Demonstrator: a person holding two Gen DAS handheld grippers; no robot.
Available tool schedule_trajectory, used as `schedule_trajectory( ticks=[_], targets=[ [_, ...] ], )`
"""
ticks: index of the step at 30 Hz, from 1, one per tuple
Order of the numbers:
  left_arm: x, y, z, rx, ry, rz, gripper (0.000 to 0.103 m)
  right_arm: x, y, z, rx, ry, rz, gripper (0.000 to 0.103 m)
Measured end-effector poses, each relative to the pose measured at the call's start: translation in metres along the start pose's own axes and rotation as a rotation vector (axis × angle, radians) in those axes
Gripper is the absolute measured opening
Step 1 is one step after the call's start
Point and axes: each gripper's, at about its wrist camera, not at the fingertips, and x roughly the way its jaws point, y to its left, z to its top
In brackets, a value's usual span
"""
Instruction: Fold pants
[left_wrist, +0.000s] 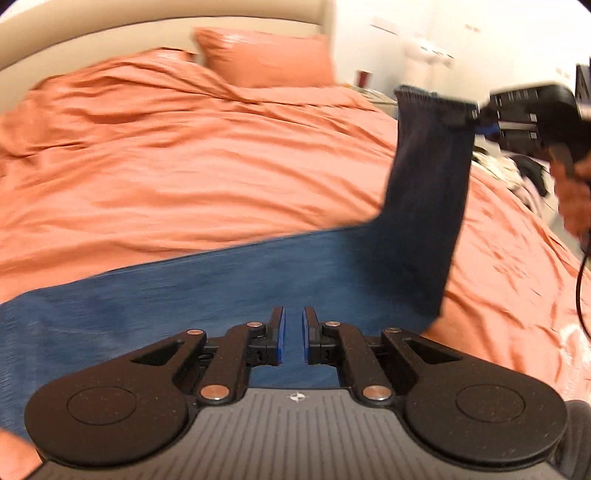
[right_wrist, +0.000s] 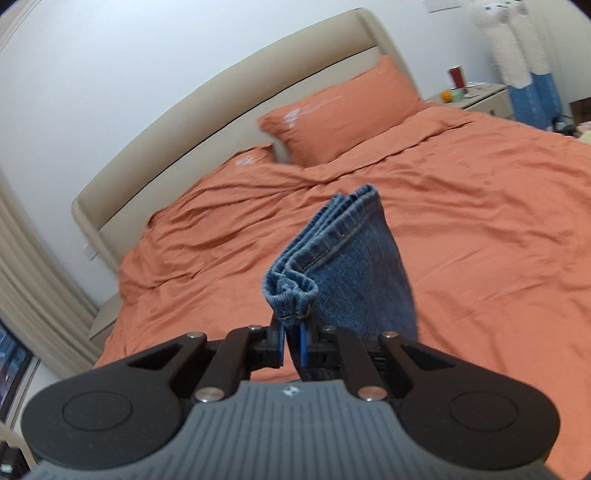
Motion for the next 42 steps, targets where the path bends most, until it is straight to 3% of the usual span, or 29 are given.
schedule_trajectory(
  ticks=[5, 11, 15, 17, 19, 21, 24, 27, 34, 35, 36, 37, 39, 40, 42],
  targets=[
    [-0.023, 0.042, -0.018, -0.08, -0.004, 0.05, 0.011, 0.043, 0.053, -0.061, -0.059, 0.112, 0.054, 0.003],
    [-0.029, 0.083, -0.042, -0.19, 0.038, 0.046, 0.014, 0.107, 0.077, -0.187, -0.126, 0.378, 0.034, 0.003],
    [-0.025, 0.099, -0.051, -0.253, 0.064, 0.002, 0.031, 0.129, 0.075, -0.243, -0.19, 0.472, -0.029, 0.005],
    [-0.015, 0.105, -0.053, -0.293, 0.072, -0.038, 0.037, 0.13, 0.073, -0.25, -0.214, 0.471, -0.035, 0.006],
    [-0.004, 0.11, -0.055, -0.343, 0.081, -0.085, 0.045, 0.134, 0.074, -0.245, -0.215, 0.481, -0.025, 0.018],
    [0.009, 0.112, -0.054, -0.393, 0.086, -0.13, 0.048, 0.139, 0.075, -0.237, -0.189, 0.513, 0.018, 0.041],
    [0.036, 0.114, -0.049, -0.477, 0.081, -0.179, 0.054, 0.13, 0.075, -0.225, -0.176, 0.525, 0.046, 0.045],
    [0.069, 0.118, -0.043, -0.563, 0.088, -0.203, 0.054, 0.112, 0.065, -0.205, -0.197, 0.477, 0.037, 0.051],
    [0.139, 0.126, -0.037, -0.732, 0.087, -0.254, 0.053, 0.087, -0.006, -0.167, -0.227, 0.338, -0.138, 0.051],
    [0.146, 0.126, -0.037, -0.732, 0.095, -0.246, 0.052, 0.083, -0.017, -0.165, -0.219, 0.329, -0.154, 0.051],
    [0.152, 0.127, -0.037, -0.725, 0.106, -0.237, 0.043, 0.078, -0.028, -0.163, -0.211, 0.322, -0.169, 0.051],
    [0.155, 0.126, -0.038, -0.713, 0.112, -0.226, 0.026, 0.072, -0.039, -0.162, -0.205, 0.315, -0.18, 0.051],
    [0.155, 0.124, -0.036, -0.681, 0.109, -0.22, 0.02, 0.066, -0.056, -0.159, -0.202, 0.306, -0.193, 0.05],
    [0.151, 0.12, -0.033, -0.654, 0.087, -0.21, 0.011, 0.063, -0.064, -0.157, -0.207, 0.299, -0.199, 0.05],
    [0.132, 0.106, -0.021, -0.545, 0.002, -0.187, 0.007, 0.059, -0.076, -0.155, -0.224, 0.278, -0.223, 0.049]
  ],
)
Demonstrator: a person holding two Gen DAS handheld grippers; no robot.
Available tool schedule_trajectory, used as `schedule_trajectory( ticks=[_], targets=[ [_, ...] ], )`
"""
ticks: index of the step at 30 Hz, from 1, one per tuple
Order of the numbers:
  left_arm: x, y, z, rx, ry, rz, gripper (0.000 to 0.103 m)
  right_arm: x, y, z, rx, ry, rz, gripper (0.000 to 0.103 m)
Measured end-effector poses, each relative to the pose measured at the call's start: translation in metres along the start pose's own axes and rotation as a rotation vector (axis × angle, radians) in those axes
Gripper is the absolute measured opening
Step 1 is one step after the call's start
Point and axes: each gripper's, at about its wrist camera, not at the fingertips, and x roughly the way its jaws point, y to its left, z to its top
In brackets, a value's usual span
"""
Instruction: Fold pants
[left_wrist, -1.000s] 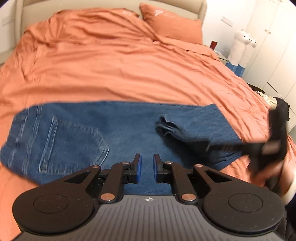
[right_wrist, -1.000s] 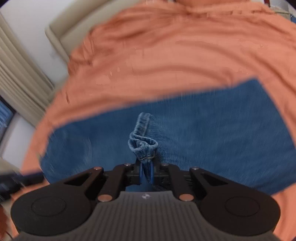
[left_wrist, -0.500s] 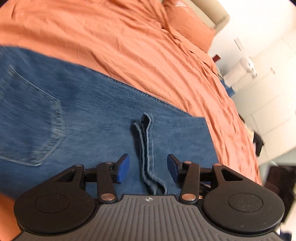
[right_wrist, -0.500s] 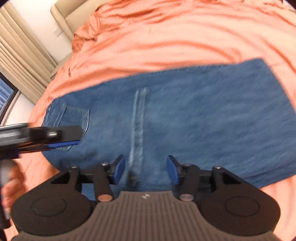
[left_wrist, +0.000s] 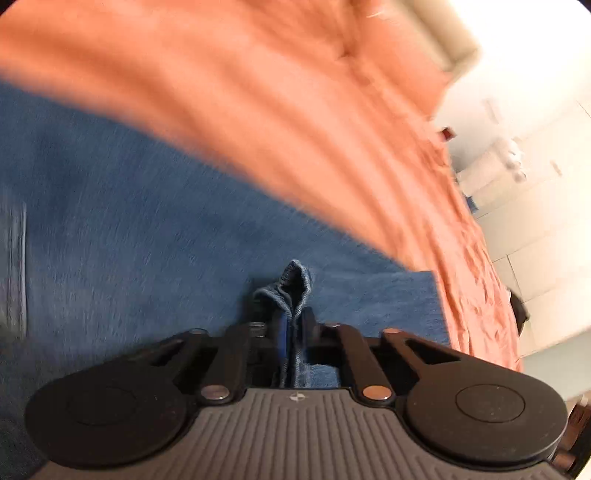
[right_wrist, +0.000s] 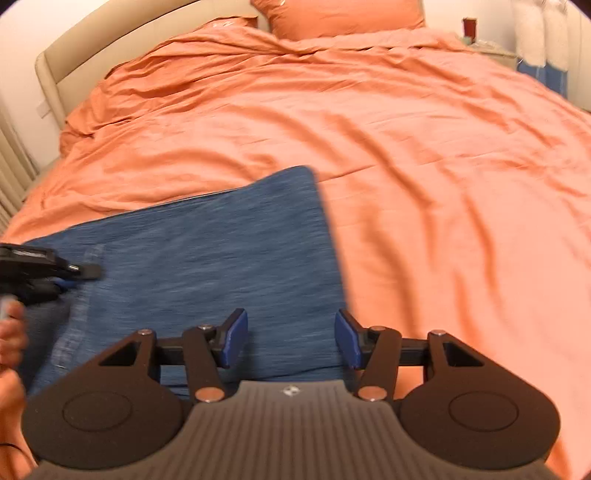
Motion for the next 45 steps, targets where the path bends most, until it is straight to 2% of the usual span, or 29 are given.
schedule_trajectory(
  ticks=[2, 3, 4, 6, 7, 10, 14, 17, 22, 23, 25, 27, 29, 31, 35, 38, 42, 45],
  targets=[
    [-0.018, -0.031, 0.003, 0.158, -0.063, -0.012, 0.007, -0.002, -0.015, 0.0, -0.005, -0.014, -0.014, 0.046],
    [-0.026, -0.047, 0.005, 0.244, -0.088, -0.01, 0.007, -0.002, -0.021, 0.001, -0.009, -0.02, -0.021, 0.036],
    [-0.032, -0.062, 0.007, 0.323, -0.108, 0.01, 0.007, -0.003, -0.026, 0.002, -0.015, -0.024, -0.021, 0.03],
    [-0.037, -0.078, 0.011, 0.416, -0.12, 0.052, 0.007, -0.001, -0.03, 0.008, -0.023, -0.035, -0.01, 0.018],
    [-0.036, -0.079, 0.015, 0.436, -0.114, 0.074, 0.007, 0.0, -0.031, 0.011, -0.026, -0.043, -0.003, 0.016],
    [-0.02, -0.064, 0.024, 0.431, -0.078, 0.159, 0.007, 0.006, -0.03, 0.021, -0.029, -0.057, 0.015, 0.009],
    [0.013, -0.034, 0.018, 0.366, 0.009, 0.203, 0.007, 0.025, -0.02, 0.029, -0.073, -0.04, 0.026, 0.0],
    [0.028, -0.022, 0.009, 0.335, 0.03, 0.222, 0.007, 0.039, -0.015, 0.028, -0.091, -0.009, 0.024, 0.0],
    [0.047, -0.015, 0.01, 0.322, 0.047, 0.238, 0.008, 0.068, -0.016, 0.006, -0.14, 0.058, -0.025, 0.0],
    [0.046, -0.016, 0.01, 0.318, 0.05, 0.243, 0.01, 0.071, -0.017, 0.005, -0.146, 0.057, -0.035, 0.0],
    [0.041, -0.022, 0.012, 0.328, 0.054, 0.272, 0.021, 0.065, -0.018, 0.007, -0.125, 0.054, -0.046, 0.0],
    [0.026, -0.028, 0.009, 0.332, 0.042, 0.298, 0.023, 0.047, -0.023, 0.007, -0.081, 0.031, -0.051, 0.0],
    [0.009, -0.033, 0.001, 0.347, 0.013, 0.295, 0.023, 0.023, -0.029, 0.002, -0.009, -0.013, -0.007, 0.002],
    [-0.008, -0.043, -0.012, 0.368, -0.007, 0.283, 0.023, 0.003, -0.026, -0.007, 0.011, -0.059, 0.011, 0.004],
    [-0.026, -0.063, -0.042, 0.426, -0.003, 0.271, 0.023, -0.009, 0.005, -0.025, -0.082, -0.138, -0.001, 0.004],
    [-0.02, -0.07, -0.062, 0.479, 0.028, 0.322, 0.022, 0.002, 0.023, -0.032, -0.181, -0.168, -0.04, 0.009],
    [0.001, -0.064, -0.077, 0.469, 0.086, 0.375, 0.012, 0.021, 0.018, -0.041, -0.168, -0.04, -0.041, 0.008],
    [0.008, -0.062, -0.084, 0.475, 0.094, 0.399, 0.008, 0.027, 0.012, -0.052, -0.156, -0.003, -0.027, 0.007]
  ],
)
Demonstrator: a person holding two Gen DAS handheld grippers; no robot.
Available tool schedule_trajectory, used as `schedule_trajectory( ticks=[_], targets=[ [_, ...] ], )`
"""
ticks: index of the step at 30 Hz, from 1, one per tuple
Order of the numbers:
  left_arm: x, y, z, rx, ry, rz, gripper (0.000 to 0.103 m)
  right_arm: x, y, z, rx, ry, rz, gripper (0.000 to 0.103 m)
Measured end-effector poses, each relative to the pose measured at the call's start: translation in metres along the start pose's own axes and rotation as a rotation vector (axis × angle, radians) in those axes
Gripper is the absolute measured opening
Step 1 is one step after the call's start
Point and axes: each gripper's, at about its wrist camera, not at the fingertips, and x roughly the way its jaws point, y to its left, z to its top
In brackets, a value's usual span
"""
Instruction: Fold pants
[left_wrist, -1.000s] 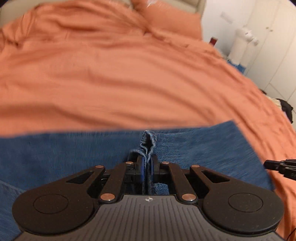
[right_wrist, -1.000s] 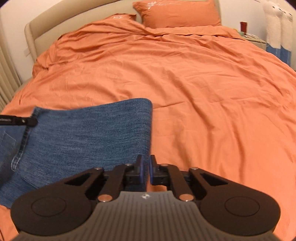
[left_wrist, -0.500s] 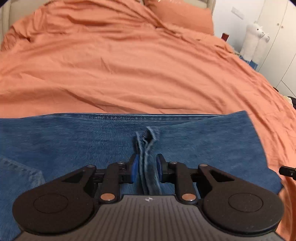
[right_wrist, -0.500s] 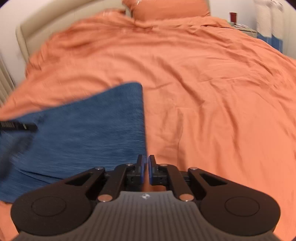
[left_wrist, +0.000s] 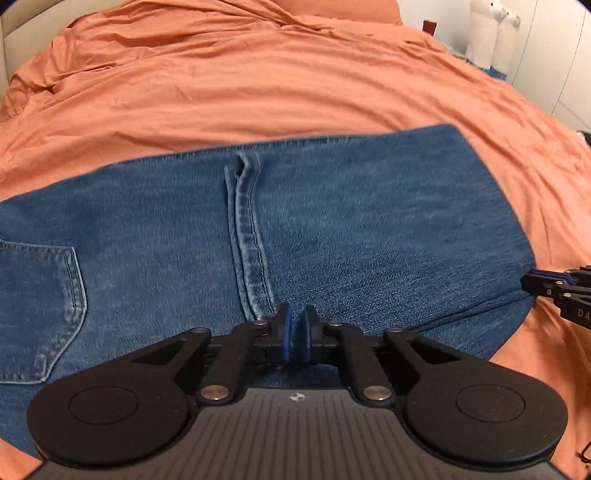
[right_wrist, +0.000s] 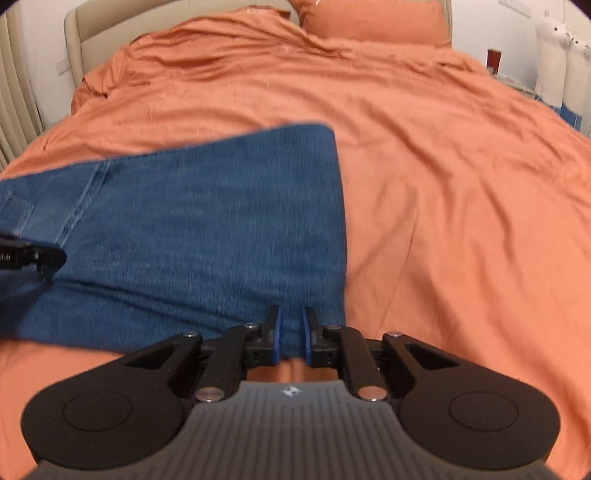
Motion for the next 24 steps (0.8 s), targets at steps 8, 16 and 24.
schedule_trajectory(
  ticks=[8, 16, 24],
  targets=[
    [0.002, 0.006, -0.003, -0.069, 0.004, -0.012, 0.007, 0.007, -0.007, -0.007, 0.016, -0.009, 0.03, 0.007],
    [-0.078, 0.039, -0.001, -0.122, -0.093, -0.024, 0.037, -0.039, 0.021, 0.005, -0.166, -0.123, -0.017, 0.018],
    [-0.138, 0.173, -0.025, -0.393, -0.147, 0.045, 0.041, -0.068, 0.067, 0.045, -0.31, -0.173, 0.08, 0.032]
  ],
)
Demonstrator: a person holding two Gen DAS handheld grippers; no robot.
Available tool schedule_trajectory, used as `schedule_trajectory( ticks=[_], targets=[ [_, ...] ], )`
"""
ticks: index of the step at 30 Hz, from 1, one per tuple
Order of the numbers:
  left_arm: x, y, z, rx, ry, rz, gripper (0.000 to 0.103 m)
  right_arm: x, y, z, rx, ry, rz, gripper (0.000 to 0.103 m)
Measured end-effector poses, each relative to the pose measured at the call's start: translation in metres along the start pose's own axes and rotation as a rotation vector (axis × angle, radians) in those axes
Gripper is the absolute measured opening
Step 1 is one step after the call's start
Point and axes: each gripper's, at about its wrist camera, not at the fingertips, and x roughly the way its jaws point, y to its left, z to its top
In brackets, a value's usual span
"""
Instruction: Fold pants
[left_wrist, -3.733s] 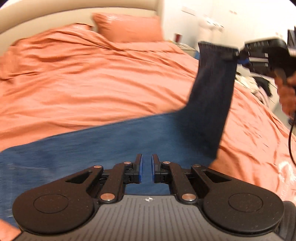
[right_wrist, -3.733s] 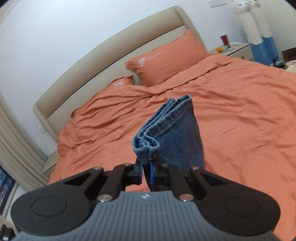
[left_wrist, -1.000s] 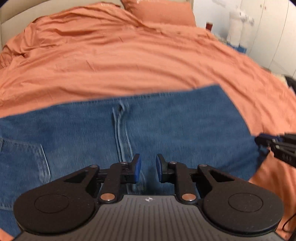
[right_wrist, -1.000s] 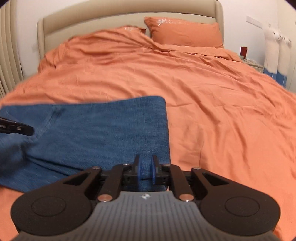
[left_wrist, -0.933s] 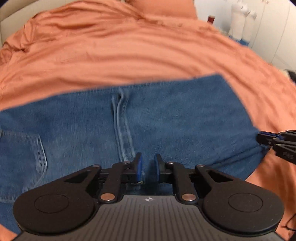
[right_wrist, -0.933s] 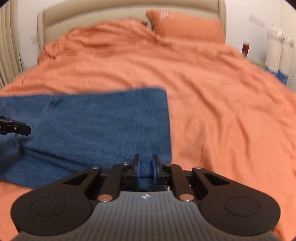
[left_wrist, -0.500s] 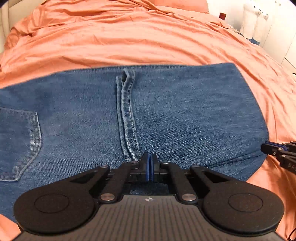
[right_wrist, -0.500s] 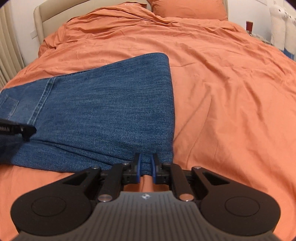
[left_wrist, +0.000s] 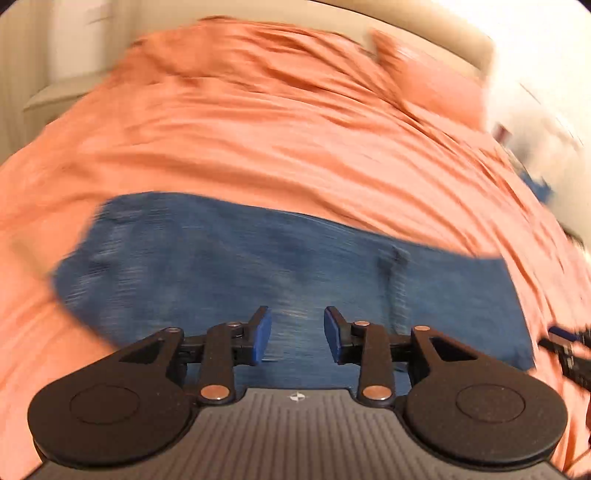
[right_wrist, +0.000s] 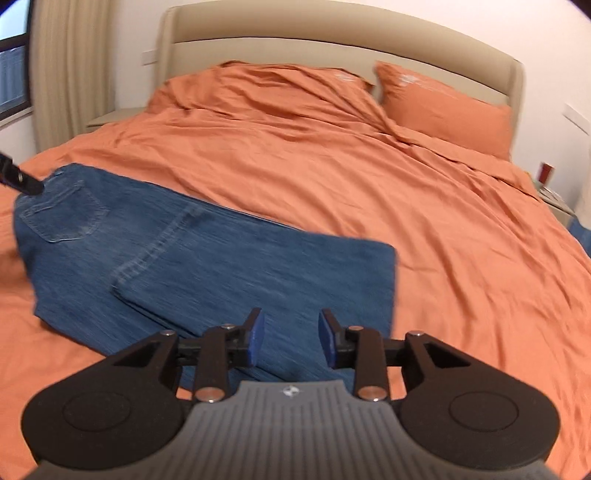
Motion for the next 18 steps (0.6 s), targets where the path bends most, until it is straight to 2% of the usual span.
schedule_trajectory(
  ticks=[2, 4, 6, 9, 11, 13, 14, 16, 18],
  targets=[
    [-0.006, 0.042, 0.001, -0.111, -0.018, 0.021, 0.043, 0.007, 0.01, 0.01, -0.017, 0.017, 0.037, 0.033],
    [-0.008, 0.087, -0.002, -0.233, -0.028, 0.012, 0.052, 0.016, 0.024, 0.017, -0.039, 0.04, 0.053, 0.033],
    [-0.005, 0.125, -0.007, -0.331, -0.033, -0.003, 0.053, 0.027, 0.035, 0.022, -0.054, 0.064, 0.063, 0.033],
    [0.01, 0.169, -0.01, -0.394, -0.009, -0.004, 0.055, 0.045, 0.047, 0.027, -0.063, 0.103, 0.067, 0.033],
    [0.017, 0.191, -0.003, -0.395, -0.005, -0.006, 0.055, 0.058, 0.053, 0.029, -0.062, 0.129, 0.063, 0.033],
    [0.024, 0.203, 0.01, -0.346, -0.014, -0.02, 0.056, 0.069, 0.056, 0.029, -0.071, 0.153, 0.052, 0.033],
    [0.029, 0.207, 0.021, -0.31, -0.014, -0.035, 0.059, 0.073, 0.057, 0.029, -0.077, 0.165, 0.043, 0.033],
    [0.042, 0.212, 0.043, -0.226, 0.004, -0.07, 0.073, 0.083, 0.055, 0.029, -0.085, 0.185, 0.038, 0.033],
    [0.062, 0.214, 0.061, -0.154, 0.046, -0.089, 0.076, 0.091, 0.051, 0.029, -0.075, 0.197, 0.053, 0.033]
  ],
)
